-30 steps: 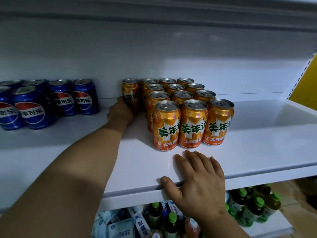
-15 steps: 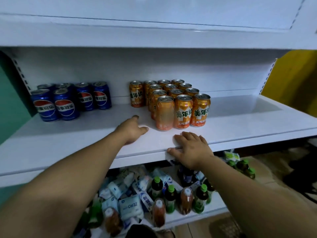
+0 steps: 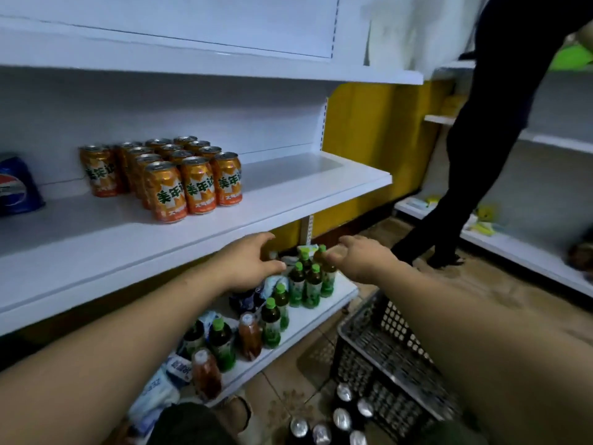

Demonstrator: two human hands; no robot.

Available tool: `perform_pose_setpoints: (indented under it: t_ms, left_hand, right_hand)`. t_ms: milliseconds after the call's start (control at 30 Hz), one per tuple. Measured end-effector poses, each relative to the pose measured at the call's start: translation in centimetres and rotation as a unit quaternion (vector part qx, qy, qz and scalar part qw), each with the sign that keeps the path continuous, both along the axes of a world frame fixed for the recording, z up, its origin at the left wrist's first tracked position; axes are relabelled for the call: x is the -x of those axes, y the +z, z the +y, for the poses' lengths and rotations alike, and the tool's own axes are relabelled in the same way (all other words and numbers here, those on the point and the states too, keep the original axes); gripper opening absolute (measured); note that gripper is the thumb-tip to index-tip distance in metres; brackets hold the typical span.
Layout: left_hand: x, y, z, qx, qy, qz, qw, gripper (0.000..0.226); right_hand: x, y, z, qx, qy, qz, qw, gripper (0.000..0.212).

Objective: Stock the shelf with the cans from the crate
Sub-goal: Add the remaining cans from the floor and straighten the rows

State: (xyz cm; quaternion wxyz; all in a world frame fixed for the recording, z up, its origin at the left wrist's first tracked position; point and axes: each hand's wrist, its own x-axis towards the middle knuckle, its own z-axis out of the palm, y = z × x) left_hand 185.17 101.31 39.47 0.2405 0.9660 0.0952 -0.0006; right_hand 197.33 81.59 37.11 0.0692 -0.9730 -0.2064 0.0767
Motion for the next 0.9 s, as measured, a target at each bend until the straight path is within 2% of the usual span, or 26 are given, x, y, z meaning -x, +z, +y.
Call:
perform_pose_setpoints:
  t_ms: [167,400,633,700,900]
  left_hand:
    - [-2.3,-4.3,-7.1,-0.009,-0.137,0.078,0.987,0.076]
    - [-5.0,-11.4,-13.0,0.016,-0.207,0.180,0.961,0.076]
    - [-7.8,-21.1,-14.4,0.045,-0.174,0.284,0.942,0.075]
    - [-8.9,-24.0,-14.1,0.060,-0.157,0.308,0.936,0.067]
    - [-12.7,-32.1,-12.2,0.096,-0.118,0.344,0.927,0.060]
  right_hand:
    - [0.7,-2.4,-7.4,0.005,-0.104,0.035,0.994,0.080]
    - [0.7,-8.1,-13.1,0.014,-0.156,0.094,0.983,0.076]
    - [-1.5,-18.0,-15.0,0.008,-0.162,0.223,0.961,0.078]
    - [-2.2,-21.7,-14.9,0.004,-0.165,0.260,0.951,0.078]
    - [-4.1,-31.5,-13.3,0.008,-0.146,0.333,0.932,0.066]
